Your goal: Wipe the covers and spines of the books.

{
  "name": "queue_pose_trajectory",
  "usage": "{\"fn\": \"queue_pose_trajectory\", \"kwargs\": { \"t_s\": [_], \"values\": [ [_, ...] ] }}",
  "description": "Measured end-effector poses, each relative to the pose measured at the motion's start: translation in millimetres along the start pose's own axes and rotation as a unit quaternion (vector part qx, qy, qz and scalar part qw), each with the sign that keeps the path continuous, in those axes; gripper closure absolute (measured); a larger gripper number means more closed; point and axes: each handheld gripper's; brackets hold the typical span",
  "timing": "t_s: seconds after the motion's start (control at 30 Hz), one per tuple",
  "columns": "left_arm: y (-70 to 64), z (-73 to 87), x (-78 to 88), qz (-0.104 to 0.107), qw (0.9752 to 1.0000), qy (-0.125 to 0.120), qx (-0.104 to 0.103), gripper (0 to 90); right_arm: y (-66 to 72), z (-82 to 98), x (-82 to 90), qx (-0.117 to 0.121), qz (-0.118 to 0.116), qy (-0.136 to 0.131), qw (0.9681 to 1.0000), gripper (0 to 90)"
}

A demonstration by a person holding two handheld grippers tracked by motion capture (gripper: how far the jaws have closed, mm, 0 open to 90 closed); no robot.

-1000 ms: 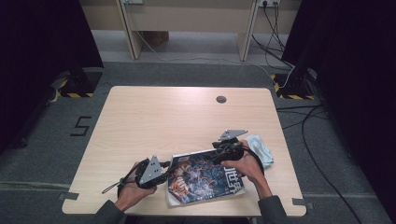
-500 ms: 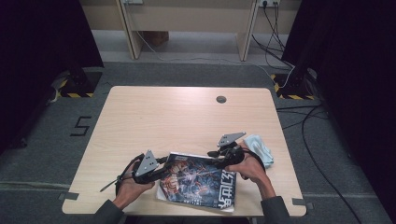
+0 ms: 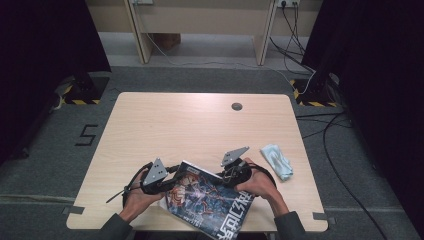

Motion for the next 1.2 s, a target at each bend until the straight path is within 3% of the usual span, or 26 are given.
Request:
{"fn": "queue_pose_trajectory", "kwargs": {
  "t_s": [0.13,0.23,0.33,0.47,0.57,0.73,0.93,1.2],
  "values": [
    [3.2,1.7,-2.5,-0.006,0.9999,0.006,0.009,65.1,4.3,-3.8,-0.3,0.006,-0.001,0.003,1.0000,82.6],
    [4.4,2.5,-4.2,-0.009,0.9996,0.005,0.027,57.0,8.4,-8.1,-0.6,0.016,0.013,0.016,0.9997,82.8],
    [6.0,6.4,-4.4,-0.019,0.9987,0.022,0.043,51.3,9.5,-9.6,-1.0,0.014,0.018,0.021,0.9995,82.8],
    [8.8,9.8,2.3,-0.015,0.9972,0.026,0.068,46.4,9.3,-11.1,4.0,0.010,0.024,0.019,0.9995,82.8],
    [11.2,13.7,7.3,-0.011,0.9936,0.040,0.105,41.9,7.5,-10.9,10.9,0.001,0.039,0.016,0.9991,82.9],
    [12.3,16.7,10.0,-0.018,0.9903,0.064,0.122,40.1,5.3,-12.8,23.4,-0.004,0.058,0.001,0.9983,83.0],
    [6.4,24.1,15.3,-0.015,0.9866,0.109,0.121,37.5,6.1,-16.3,33.7,-0.005,0.077,-0.001,0.9970,83.0],
    [3.2,32.8,9.5,-0.027,0.9775,0.167,0.126,30.9,-2.0,-24.0,48.9,-0.012,0.109,0.013,0.9938,83.0]
  ]
}}
Point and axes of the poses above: each handheld gripper's, and its own axes: x roughly backward along the jaws, z roughly out of its underside, y roughly to its left, and after that the axes turned 10 degrees about y, right-handed
